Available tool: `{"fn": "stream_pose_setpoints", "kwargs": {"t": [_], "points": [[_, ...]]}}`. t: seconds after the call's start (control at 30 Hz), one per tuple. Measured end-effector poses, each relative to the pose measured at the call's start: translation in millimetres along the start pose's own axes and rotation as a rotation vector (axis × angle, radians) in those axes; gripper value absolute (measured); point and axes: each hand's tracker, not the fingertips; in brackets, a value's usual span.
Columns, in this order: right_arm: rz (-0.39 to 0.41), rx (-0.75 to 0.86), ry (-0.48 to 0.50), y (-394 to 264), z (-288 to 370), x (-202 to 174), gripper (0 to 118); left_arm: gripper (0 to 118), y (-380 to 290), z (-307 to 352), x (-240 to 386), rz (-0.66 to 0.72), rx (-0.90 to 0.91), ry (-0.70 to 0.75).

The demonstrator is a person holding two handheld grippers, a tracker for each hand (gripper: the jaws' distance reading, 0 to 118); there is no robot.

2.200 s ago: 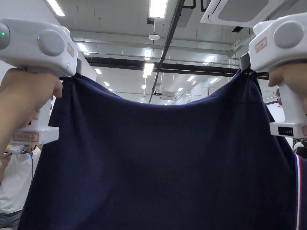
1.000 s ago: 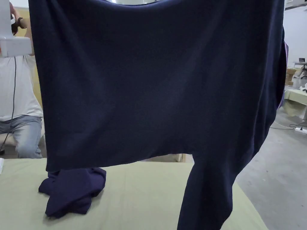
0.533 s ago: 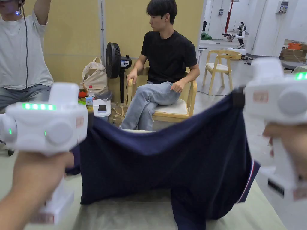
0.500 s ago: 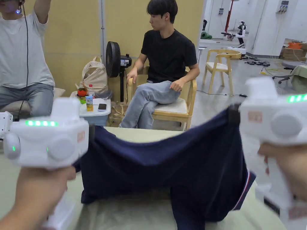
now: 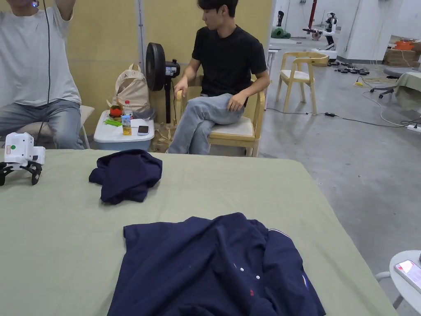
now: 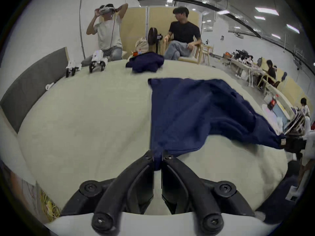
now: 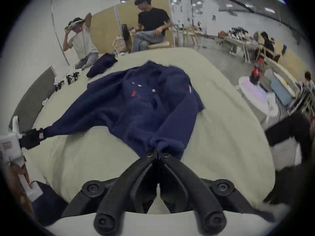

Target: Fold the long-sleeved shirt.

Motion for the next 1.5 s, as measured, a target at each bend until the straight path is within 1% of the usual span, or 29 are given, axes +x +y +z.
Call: {"fn": "stream_pose_setpoints", "kwargs": {"t": [0.03,0.17,0.27,0.37,0.43,0.5,0.53,0.6,0.7,0.73,0.8,0.83,0.87,0.9,0.93,0.97,1.0,1.03,1.1,1.23,1.33,1.37,1.4,1.43,1.47,1.5], "points": [[-0.007,-0.008,0.01,-12.8,4.9,3.6,2,5,-13.0,7.6,-4.5,0.002,-0.015,-0.008],[-0.015,-0.012,-0.023,-51.5,27.4,21.9,2,5,-49.6,33.4,-24.8,0.013,-0.036,0.005],[-0.047,-0.014,-0.049,-65.7,57.6,29.4,2,5,-67.6,46.5,-47.0,0.054,-0.058,0.03],[-0.049,-0.006,-0.087,-78.6,73.9,43.7,2,5,-85.4,67.1,-60.6,0.053,-0.059,0.034],[-0.085,0.003,-0.085,-87.2,85.9,48.8,2,4,-95.8,80.2,-65.8,0.036,-0.062,0.045],[-0.093,-0.001,-0.085,-92.4,96.2,48.6,2,4,-105.2,91.8,-70.7,0.041,-0.068,0.049],[-0.087,-0.011,-0.094,-95.5,98.0,46.6,2,4,-109.2,96.1,-72.9,0.051,-0.062,0.051],[-0.047,-0.033,-0.115,-102.4,95.3,44.3,2,4,-114.1,98.8,-75.4,0.061,-0.066,0.053],[0.004,-0.067,-0.114,-108.5,84.0,36.3,2,4,-117.3,93.2,-71.5,0.043,-0.103,0.064],[0.01,-0.068,-0.116,-109.4,78.7,34.2,2,4,-116.7,91.8,-69.0,0.037,-0.105,0.063],[0.041,-0.084,-0.136,-109.1,71.9,28.6,2,4,-114.9,87.2,-65.3,0.034,-0.12,0.052],[0.057,-0.11,-0.154,-109.5,67.7,26.7,6,5,-113.7,86.3,-64.0,0.055,-0.13,0.041],[0.067,-0.133,-0.166,-104.8,72.2,20.0,19,13,-112.1,85.7,-63.3,0.074,-0.152,0.02],[0.065,-0.151,-0.168,-104.3,72.9,19.1,42,33,-111.4,86.0,-63.1,0.094,-0.154,0.032],[0.052,-0.171,-0.151,-104.2,73.6,19.8,83,72,-109.6,87.7,-62.5,0.104,-0.156,0.041],[0.031,-0.171,-0.137,-102.4,77.0,20.3,105,96,-107.0,91.6,-62.2,0.104,-0.154,0.046],[0.011,-0.161,-0.124,-98.7,82.2,20.8,112,105,-104.4,96.3,-61.7,0.107,-0.143,0.057],[-0.008,-0.097,-0.101,-91.8,93.2,18.4,112,105,-98.5,105.6,-60.8,0.101,-0.11,0.069],[-0.001,-0.026,-0.081,-72.6,110.0,10.8,112,105,-80.3,122.4,-54.4,0.092,-0.026,0.073],[0.07,0.065,-0.036,-29.1,119.0,-10.3,112,105,-32.3,137.3,-23.3,0.041,0.065,-0.008],[0.098,0.083,-0.034,-5.7,112.0,-31.4,112,104,-7.6,125.4,4.6,0.013,0.08,-0.039],[0.111,0.101,-0.024,-1.0,110.0,-38.7,111,101,-3.1,119.9,14.0,0.01,0.085,-0.052],[0.121,0.105,-0.001,2.1,103.9,-44.2,109,94,0.1,113.3,23.8,0.01,0.076,-0.067],[0.124,0.105,0.033,2.9,99.2,-48.7,100,72,2.3,103.9,29.3,0.004,0.061,-0.088],[0.121,0.111,0.057,1.7,94.8,-53.1,80,43,2.4,95.3,37.5,-0.003,0.046,-0.103],[0.125,0.103,0.048,-0.2,89.9,-57.2,40,8,1.4,88.2,46.4,-0.02,0.022,-0.098]]}}
